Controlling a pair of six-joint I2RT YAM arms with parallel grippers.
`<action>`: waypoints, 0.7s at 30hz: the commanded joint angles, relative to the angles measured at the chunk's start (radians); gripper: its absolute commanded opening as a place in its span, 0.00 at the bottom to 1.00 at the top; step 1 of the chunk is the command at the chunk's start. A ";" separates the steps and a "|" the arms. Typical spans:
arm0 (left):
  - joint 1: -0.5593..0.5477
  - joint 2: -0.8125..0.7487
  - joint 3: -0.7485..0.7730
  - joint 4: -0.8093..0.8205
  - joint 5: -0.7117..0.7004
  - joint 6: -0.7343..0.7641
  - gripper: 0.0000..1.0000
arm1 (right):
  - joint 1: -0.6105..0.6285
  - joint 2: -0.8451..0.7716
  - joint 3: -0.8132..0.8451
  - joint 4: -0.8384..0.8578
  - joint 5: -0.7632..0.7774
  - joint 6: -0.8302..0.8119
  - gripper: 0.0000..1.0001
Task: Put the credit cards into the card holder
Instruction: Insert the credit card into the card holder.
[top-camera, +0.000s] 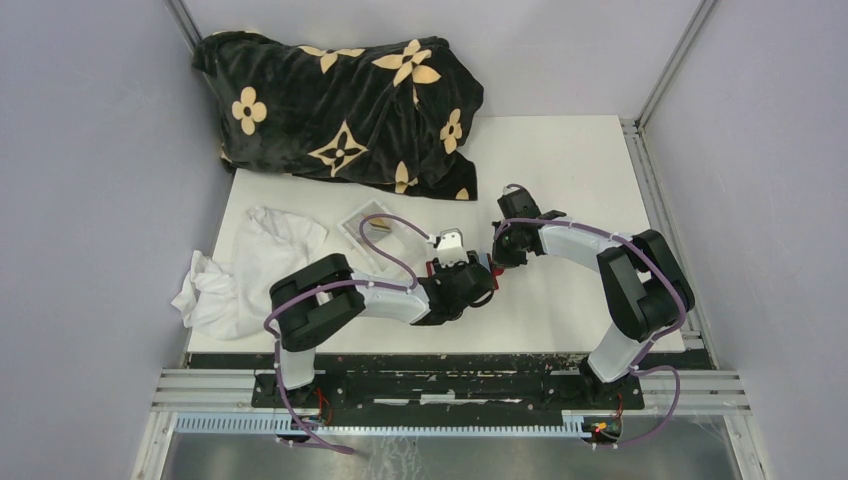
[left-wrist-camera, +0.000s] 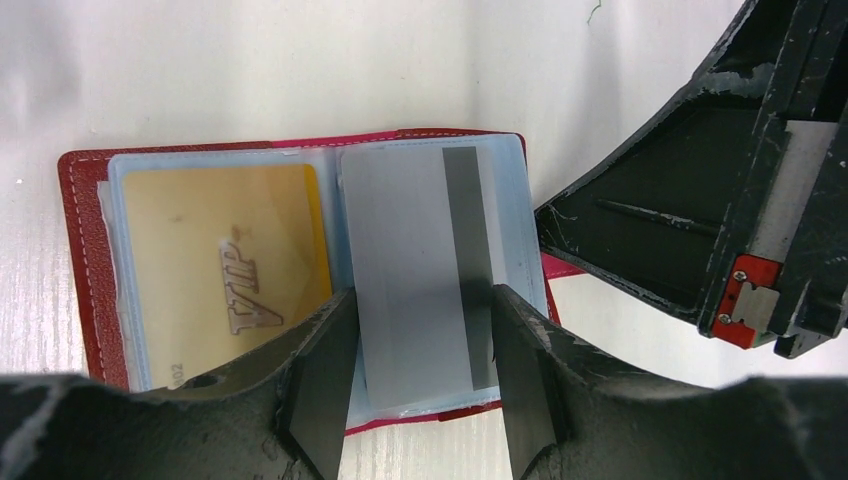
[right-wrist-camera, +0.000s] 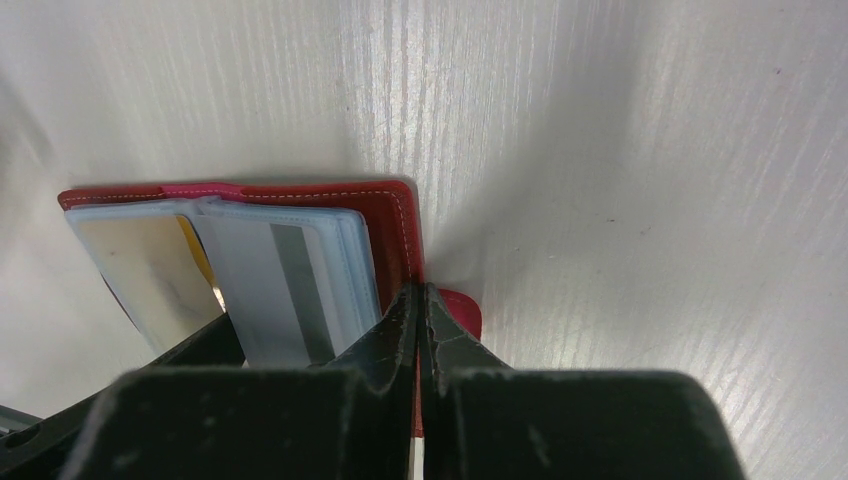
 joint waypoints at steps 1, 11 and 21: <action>0.003 0.089 0.001 -0.037 0.110 0.033 0.58 | 0.016 0.055 -0.017 0.019 -0.007 0.009 0.01; 0.001 -0.028 -0.092 -0.062 0.024 0.010 0.59 | 0.016 0.044 -0.005 0.000 0.017 0.005 0.01; 0.002 -0.096 -0.135 -0.058 -0.024 -0.003 0.63 | 0.015 0.051 -0.015 0.001 0.026 0.003 0.01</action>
